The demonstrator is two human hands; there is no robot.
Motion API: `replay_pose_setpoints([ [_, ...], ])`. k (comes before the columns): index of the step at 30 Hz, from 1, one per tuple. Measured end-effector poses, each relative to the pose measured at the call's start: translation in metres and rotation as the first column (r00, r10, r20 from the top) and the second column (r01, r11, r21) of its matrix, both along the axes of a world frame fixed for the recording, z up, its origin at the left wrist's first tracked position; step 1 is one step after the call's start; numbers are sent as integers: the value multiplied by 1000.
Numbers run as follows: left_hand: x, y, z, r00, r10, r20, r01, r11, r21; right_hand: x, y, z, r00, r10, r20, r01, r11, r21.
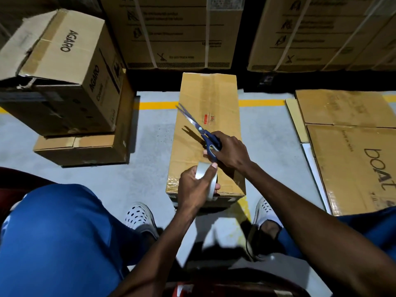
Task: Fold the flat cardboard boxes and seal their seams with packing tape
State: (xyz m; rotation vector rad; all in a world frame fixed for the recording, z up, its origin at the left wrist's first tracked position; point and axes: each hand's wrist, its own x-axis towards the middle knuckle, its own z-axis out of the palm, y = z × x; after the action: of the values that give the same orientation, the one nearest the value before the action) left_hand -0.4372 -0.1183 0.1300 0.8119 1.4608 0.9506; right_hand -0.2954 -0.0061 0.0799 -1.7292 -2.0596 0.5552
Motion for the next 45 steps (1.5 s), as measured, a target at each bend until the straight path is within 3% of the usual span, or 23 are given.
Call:
replay_pose_setpoints([
  [2,2,-4,2,1000,11,-8,-11,1000,-4,3,-5,2,996,-5,-90,-1,998,-68],
  [7,9,-29,4,1000,11,1,-11,1000,-17,-5,-10,0,991,-43,128,37,998,45],
  [12,-1,-49,-4,997,-51,-50,49,998,-35,-17,-10,3,969,-29,244,-3,992,129],
  [15,-6,-52,-8,994,-96,-54,93,994,-57,-9,-21,4,973,-17,230,-21,986,163],
  [20,-9,-62,-13,990,-139,11,139,975,-173,-1,-35,8,965,125,231,-148,985,89],
  [26,-10,-54,-24,995,-15,102,44,955,-295,6,-41,14,977,157,143,-140,982,-123],
  [29,-9,-51,-33,990,26,138,23,938,-346,4,-48,11,974,133,182,-118,989,-92],
  [34,-7,-46,-42,1000,-5,18,11,925,-380,-11,-67,14,925,109,363,-142,988,65],
  [40,-2,-43,-50,995,88,39,-68,930,-360,-4,-96,2,993,63,102,-60,997,-38],
  [45,1,-33,-66,989,125,78,-98,952,-290,2,-88,2,995,95,37,-92,991,-94],
])
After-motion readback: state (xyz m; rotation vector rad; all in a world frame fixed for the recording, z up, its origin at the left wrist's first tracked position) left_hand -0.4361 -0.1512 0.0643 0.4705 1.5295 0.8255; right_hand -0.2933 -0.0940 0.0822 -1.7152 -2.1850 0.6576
